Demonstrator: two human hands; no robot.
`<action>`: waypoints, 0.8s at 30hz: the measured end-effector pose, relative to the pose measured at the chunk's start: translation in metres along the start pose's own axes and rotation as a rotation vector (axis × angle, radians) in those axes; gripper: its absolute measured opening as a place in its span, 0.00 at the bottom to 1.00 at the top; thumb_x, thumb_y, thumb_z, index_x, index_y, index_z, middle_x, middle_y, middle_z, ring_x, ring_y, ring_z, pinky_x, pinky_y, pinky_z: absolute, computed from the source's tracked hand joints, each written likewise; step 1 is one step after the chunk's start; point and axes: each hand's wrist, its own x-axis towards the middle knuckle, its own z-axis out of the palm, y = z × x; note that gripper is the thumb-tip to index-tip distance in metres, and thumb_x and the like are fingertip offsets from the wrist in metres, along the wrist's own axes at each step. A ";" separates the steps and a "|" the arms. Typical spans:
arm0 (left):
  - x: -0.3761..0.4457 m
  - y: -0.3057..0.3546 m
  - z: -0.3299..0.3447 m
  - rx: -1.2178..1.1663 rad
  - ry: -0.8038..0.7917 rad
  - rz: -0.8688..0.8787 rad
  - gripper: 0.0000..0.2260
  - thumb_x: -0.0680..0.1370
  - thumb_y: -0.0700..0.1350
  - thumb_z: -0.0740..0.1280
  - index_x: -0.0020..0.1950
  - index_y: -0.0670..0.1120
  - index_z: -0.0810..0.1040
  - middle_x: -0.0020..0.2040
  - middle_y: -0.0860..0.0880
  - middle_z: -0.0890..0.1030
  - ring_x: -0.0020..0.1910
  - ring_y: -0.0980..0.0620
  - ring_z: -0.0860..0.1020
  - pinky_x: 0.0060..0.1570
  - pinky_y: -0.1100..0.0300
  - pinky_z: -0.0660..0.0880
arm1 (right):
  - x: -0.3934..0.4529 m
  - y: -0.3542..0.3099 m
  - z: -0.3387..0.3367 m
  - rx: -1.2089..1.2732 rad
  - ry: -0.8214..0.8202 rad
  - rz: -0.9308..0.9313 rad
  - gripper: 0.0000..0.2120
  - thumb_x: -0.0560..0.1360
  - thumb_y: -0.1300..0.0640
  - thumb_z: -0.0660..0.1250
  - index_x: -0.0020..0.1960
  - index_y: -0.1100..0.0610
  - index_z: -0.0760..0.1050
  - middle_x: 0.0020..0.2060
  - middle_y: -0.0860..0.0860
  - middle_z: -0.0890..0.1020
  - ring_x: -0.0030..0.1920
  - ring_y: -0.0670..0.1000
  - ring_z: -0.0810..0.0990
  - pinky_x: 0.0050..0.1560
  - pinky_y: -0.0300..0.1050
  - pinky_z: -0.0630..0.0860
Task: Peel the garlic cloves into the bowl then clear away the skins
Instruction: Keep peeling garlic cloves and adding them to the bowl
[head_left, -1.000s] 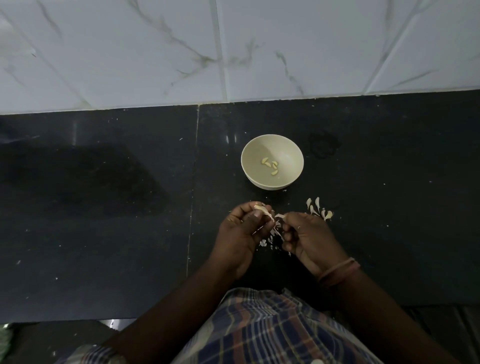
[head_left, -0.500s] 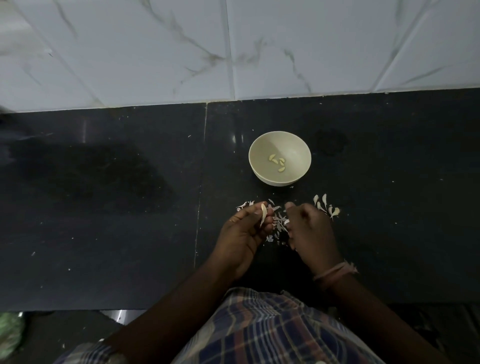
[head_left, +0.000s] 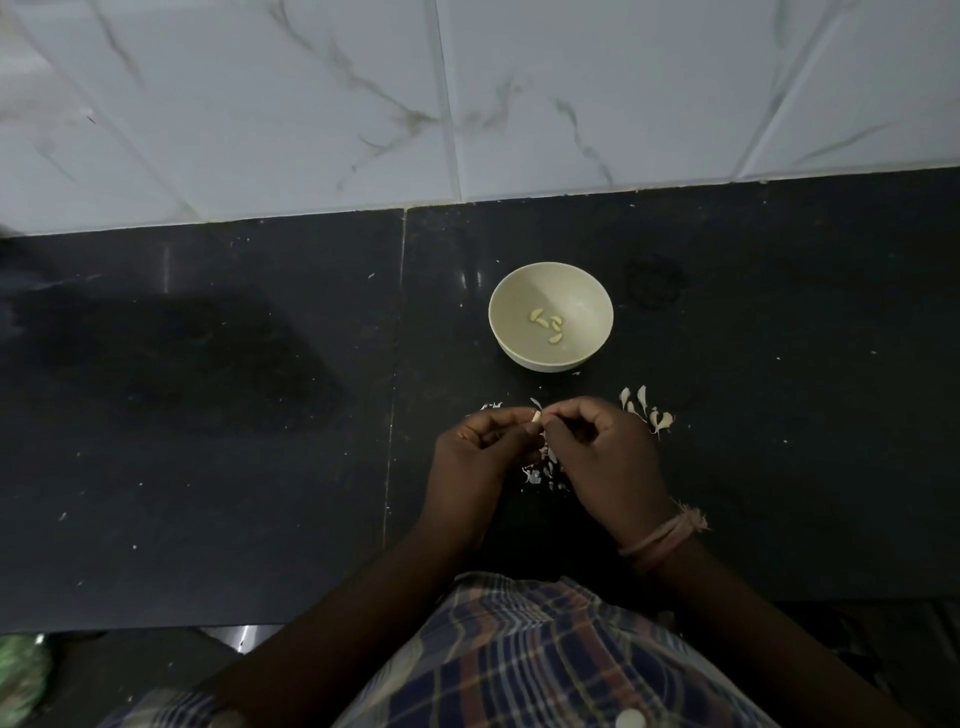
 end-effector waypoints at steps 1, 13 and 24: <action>0.000 0.001 0.000 0.049 0.000 0.021 0.06 0.78 0.37 0.72 0.52 0.42 0.86 0.49 0.39 0.87 0.51 0.38 0.85 0.56 0.46 0.79 | 0.000 0.000 -0.001 0.002 -0.003 0.009 0.04 0.75 0.60 0.72 0.45 0.52 0.84 0.40 0.44 0.85 0.42 0.42 0.83 0.46 0.39 0.79; 0.006 0.015 0.005 0.620 0.038 0.314 0.05 0.75 0.43 0.77 0.48 0.52 0.88 0.42 0.59 0.87 0.42 0.62 0.84 0.45 0.64 0.80 | 0.005 -0.007 -0.006 0.059 0.002 0.099 0.04 0.73 0.60 0.72 0.41 0.53 0.82 0.33 0.47 0.83 0.33 0.44 0.81 0.37 0.39 0.77; 0.011 0.007 0.004 0.662 -0.012 0.349 0.07 0.74 0.40 0.76 0.50 0.50 0.89 0.43 0.56 0.87 0.43 0.61 0.84 0.45 0.63 0.80 | 0.003 -0.001 -0.005 -0.005 -0.051 0.106 0.10 0.73 0.61 0.71 0.35 0.50 0.81 0.26 0.43 0.79 0.27 0.41 0.76 0.32 0.34 0.69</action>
